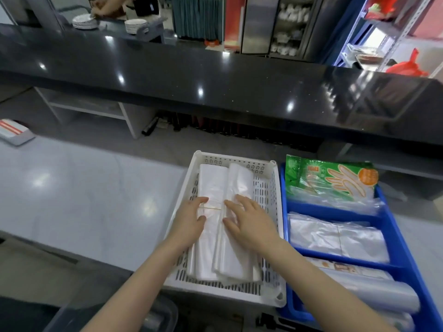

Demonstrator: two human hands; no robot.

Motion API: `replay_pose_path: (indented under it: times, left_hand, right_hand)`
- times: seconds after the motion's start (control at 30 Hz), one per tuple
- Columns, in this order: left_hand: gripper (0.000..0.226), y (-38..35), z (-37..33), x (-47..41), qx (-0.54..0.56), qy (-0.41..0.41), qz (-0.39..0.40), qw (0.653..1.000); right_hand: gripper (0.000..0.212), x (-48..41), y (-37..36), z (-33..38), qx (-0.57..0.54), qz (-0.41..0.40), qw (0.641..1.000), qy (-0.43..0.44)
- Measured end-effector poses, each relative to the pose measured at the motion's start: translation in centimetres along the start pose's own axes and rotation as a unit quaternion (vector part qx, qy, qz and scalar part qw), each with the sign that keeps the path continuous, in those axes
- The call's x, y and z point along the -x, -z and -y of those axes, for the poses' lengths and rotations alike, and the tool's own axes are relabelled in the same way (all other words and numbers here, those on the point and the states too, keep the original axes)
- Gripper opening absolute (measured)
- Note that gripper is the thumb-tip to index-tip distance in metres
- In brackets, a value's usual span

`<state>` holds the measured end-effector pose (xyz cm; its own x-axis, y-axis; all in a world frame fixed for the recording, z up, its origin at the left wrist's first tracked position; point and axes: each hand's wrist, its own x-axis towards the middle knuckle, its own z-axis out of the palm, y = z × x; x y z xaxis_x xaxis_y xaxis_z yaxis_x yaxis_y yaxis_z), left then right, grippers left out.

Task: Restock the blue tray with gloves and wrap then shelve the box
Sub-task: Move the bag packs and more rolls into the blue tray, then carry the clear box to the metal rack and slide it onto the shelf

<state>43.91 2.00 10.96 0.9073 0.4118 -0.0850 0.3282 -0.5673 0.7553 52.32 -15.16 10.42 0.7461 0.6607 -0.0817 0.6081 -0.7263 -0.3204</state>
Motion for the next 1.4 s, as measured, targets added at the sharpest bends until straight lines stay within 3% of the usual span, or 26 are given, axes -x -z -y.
replay_pose_path:
  times: [0.1, 0.17, 0.27, 0.37, 0.53, 0.63, 0.77, 0.87, 1.0, 1.1, 1.27, 1.4]
  left_hand:
    - [0.047, -0.2, 0.3, 0.6, -0.058, -0.007, -0.008, 0.998]
    - [0.044, -0.8, 0.4, 1.0, -0.134, -0.061, -0.021, 0.989]
    - [0.050, -1.9, 0.5, 1.8, -0.216, -0.123, 0.044, 0.968]
    - [0.058, -2.5, 1.2, 2.4, -0.235, -0.123, 0.100, 0.959]
    - [0.057, -2.6, 1.4, 2.4, -0.275, -0.097, 0.096, 0.952]
    - [0.056, -2.0, 0.5, 3.4, -0.246, -0.073, 0.091, 0.962]
    - [0.046, 0.2, 0.2, 8.3, -0.129, -0.101, -0.032, 0.986]
    - [0.030, 2.2, 1.8, 14.8, -0.062, -0.098, -0.208, 0.971]
    - [0.028, 3.1, 7.8, 25.2, 0.019, 0.059, -0.378, 0.924]
    - [0.028, 2.3, 13.7, 33.4, 0.087, 0.214, -0.419, 0.878]
    - [0.030, 0.9, 21.2, 43.7, 0.076, 0.378, -0.414, 0.825]
    - [0.048, 0.3, 26.6, 47.0, 0.063, 0.478, -0.355, 0.801]
  right_hand:
    - [0.050, 1.6, 0.4, -1.1, 0.027, 0.017, 0.999, -0.019]
    - [0.045, 1.9, 0.5, -0.8, 0.051, 0.007, 0.998, -0.022]
    - [0.047, 1.8, 0.0, -0.1, 0.043, 0.003, 0.998, -0.034]
    - [0.056, 2.2, -1.3, -0.1, 0.054, 0.018, 0.997, -0.044]
    - [0.057, 2.3, -2.0, 0.1, 0.076, 0.009, 0.993, -0.087]
    - [0.056, 2.7, -1.1, 0.4, 0.060, 0.012, 0.995, -0.079]
    - [0.051, 4.9, 0.9, 2.9, -0.001, -0.025, 1.000, 0.009]
    - [0.042, 7.8, 1.3, 7.5, -0.057, -0.051, 0.988, 0.137]
    - [0.030, 12.3, -0.4, 14.9, -0.122, -0.055, 0.941, 0.310]
    - [0.034, 14.4, -3.5, 18.7, -0.090, 0.006, 0.926, 0.367]
    - [0.042, 13.8, -10.8, 21.3, 0.009, 0.122, 0.938, 0.324]
    - [0.055, 10.7, -16.5, 22.3, 0.089, 0.201, 0.939, 0.265]
